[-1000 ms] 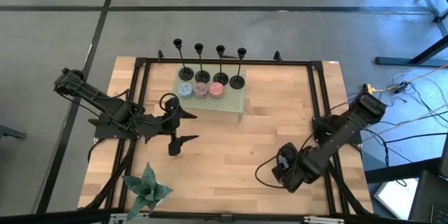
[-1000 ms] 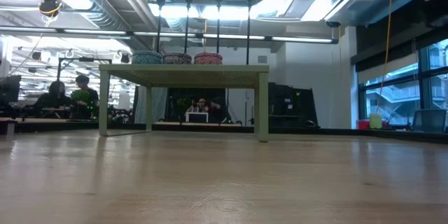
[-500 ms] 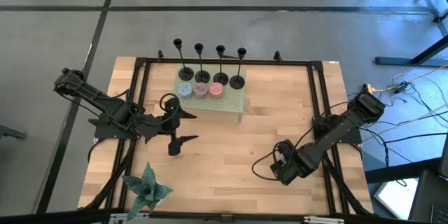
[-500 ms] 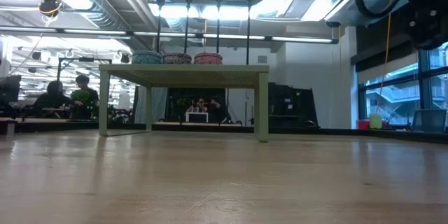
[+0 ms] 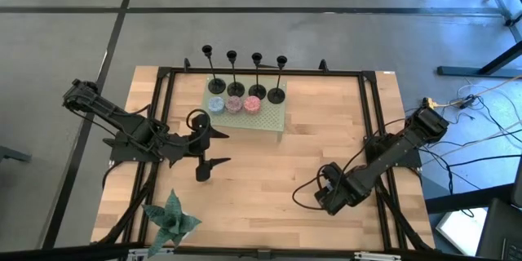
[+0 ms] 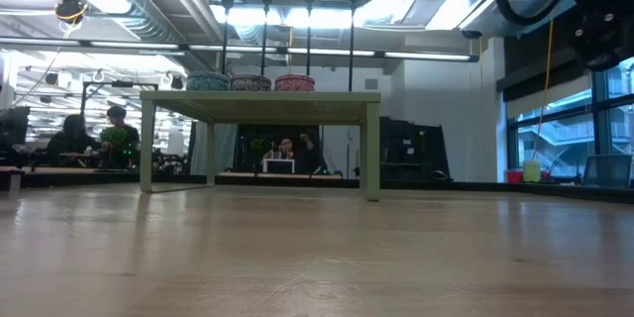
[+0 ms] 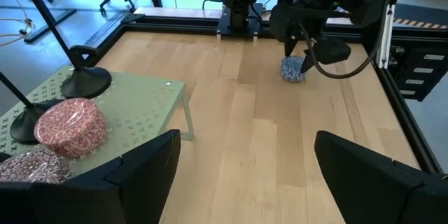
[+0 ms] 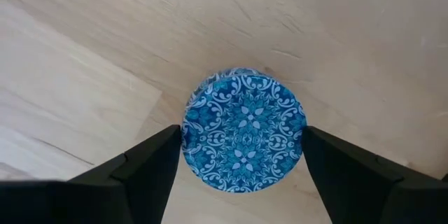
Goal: Pick & Place candle stick holders
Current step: Put the blue candle on the shelf aligned with the other candles
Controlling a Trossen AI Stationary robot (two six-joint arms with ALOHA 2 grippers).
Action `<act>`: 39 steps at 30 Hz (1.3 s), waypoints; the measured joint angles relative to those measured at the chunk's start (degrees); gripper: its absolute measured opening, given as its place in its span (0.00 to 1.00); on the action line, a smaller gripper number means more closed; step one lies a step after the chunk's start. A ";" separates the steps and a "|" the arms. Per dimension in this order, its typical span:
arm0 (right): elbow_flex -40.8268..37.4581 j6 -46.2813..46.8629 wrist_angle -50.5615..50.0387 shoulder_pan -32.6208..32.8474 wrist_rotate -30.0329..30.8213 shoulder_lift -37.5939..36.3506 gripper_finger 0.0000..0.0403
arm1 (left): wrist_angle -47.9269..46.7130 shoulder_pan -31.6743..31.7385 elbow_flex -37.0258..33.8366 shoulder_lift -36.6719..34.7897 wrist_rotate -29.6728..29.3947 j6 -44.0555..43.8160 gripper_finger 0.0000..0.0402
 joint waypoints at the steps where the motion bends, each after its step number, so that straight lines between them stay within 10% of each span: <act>1: 0.00 -0.16 -0.02 -0.05 0.00 0.00 0.74 | 0.00 0.00 0.00 -0.01 0.00 0.00 0.81; 39: -0.04 0.05 -1.37 -0.46 -2.11 0.15 0.74 | -0.25 0.02 0.00 -0.01 -0.02 0.00 0.81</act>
